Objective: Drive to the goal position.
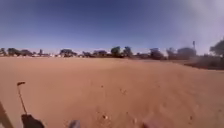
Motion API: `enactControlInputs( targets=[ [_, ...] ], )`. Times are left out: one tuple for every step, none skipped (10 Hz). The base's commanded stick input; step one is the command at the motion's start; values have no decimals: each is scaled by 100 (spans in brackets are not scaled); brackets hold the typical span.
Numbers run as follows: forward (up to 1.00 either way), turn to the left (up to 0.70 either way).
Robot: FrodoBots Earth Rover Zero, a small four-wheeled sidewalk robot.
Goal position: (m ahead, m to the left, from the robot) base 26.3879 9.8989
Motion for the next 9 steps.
enactControlInputs(
  targets=[
    [70, 0],
    [70, 0],
    [70, 0],
    [70, 0],
    [70, 0],
    [70, 0],
    [70, 0],
    [70, 0],
    [70, 0]
  ],
)
